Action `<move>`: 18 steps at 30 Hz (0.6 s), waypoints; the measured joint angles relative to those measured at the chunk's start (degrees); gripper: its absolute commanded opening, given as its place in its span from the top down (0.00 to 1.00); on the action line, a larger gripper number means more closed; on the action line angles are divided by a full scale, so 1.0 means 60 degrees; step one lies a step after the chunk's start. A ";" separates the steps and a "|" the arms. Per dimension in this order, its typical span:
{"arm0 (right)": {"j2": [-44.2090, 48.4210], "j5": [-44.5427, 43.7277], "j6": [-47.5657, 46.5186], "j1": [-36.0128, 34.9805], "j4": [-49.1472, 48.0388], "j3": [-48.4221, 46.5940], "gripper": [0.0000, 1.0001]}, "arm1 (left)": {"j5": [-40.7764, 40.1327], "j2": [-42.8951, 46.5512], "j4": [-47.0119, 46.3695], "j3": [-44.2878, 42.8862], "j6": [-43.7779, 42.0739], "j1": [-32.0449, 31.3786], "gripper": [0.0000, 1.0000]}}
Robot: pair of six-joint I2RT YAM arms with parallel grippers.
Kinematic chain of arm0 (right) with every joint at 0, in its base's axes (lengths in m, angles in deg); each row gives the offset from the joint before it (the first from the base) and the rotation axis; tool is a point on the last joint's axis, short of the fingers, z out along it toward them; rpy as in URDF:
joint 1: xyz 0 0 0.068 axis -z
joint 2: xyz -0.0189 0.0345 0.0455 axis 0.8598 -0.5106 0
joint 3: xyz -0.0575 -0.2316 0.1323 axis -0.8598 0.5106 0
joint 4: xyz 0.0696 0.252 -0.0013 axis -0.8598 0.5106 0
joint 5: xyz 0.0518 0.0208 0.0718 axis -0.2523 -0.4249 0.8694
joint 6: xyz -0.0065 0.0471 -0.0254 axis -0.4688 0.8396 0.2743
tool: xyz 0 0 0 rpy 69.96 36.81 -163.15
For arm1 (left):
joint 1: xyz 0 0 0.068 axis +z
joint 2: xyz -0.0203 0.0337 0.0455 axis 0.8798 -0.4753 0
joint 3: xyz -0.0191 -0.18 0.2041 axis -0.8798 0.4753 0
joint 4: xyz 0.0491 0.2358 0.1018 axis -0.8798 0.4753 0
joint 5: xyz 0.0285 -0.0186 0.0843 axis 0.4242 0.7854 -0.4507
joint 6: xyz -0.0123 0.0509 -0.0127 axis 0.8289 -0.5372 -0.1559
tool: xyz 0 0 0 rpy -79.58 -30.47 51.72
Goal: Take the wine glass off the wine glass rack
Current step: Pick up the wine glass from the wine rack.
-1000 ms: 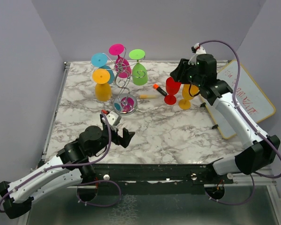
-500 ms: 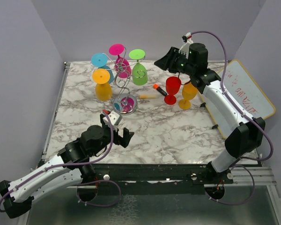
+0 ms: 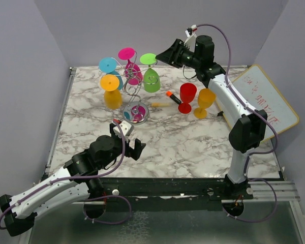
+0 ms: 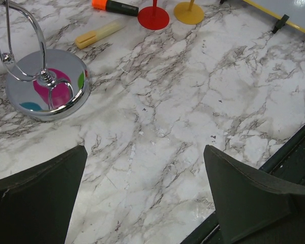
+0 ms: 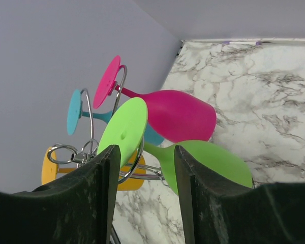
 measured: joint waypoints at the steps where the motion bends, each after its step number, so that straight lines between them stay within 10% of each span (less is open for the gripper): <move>1: -0.0146 0.0117 0.0106 0.0000 -0.0029 -0.0131 0.48 | 0.0000 -0.0004 0.0004 0.0000 -0.0015 0.0000 0.01; 18: -0.0889 0.0816 0.0710 0.0000 -0.0277 -0.1115 0.55 | 0.0004 -0.0153 0.0004 0.0000 -0.0073 0.0007 0.01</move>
